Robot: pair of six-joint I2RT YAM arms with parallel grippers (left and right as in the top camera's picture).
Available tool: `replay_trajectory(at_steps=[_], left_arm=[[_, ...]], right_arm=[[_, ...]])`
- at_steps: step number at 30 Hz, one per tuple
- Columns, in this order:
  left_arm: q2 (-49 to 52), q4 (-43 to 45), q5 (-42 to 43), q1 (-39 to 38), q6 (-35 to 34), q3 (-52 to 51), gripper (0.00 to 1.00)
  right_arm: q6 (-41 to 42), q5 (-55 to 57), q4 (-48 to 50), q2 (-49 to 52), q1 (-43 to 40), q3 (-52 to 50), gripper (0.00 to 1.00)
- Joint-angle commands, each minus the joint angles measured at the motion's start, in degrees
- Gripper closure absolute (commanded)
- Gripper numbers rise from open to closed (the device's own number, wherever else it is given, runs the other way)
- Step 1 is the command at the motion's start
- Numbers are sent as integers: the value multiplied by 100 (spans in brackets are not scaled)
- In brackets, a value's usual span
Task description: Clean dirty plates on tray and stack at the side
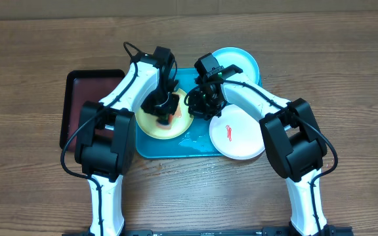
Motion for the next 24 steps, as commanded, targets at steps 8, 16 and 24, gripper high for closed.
replay_trajectory(at_steps=[8, 16, 24], left_arm=[[59, 1150, -1917, 9, -601, -39, 96], [57, 157, -2796, 343, -1665, 337, 96], [57, -1729, -2194, 420, -1598, 1978, 96]], right_arm=[[-46, 101, -35, 103, 26, -68, 96], [-42, 170, -59, 103, 26, -66, 96], [-39, 560, -400, 11, 26, 90, 96]])
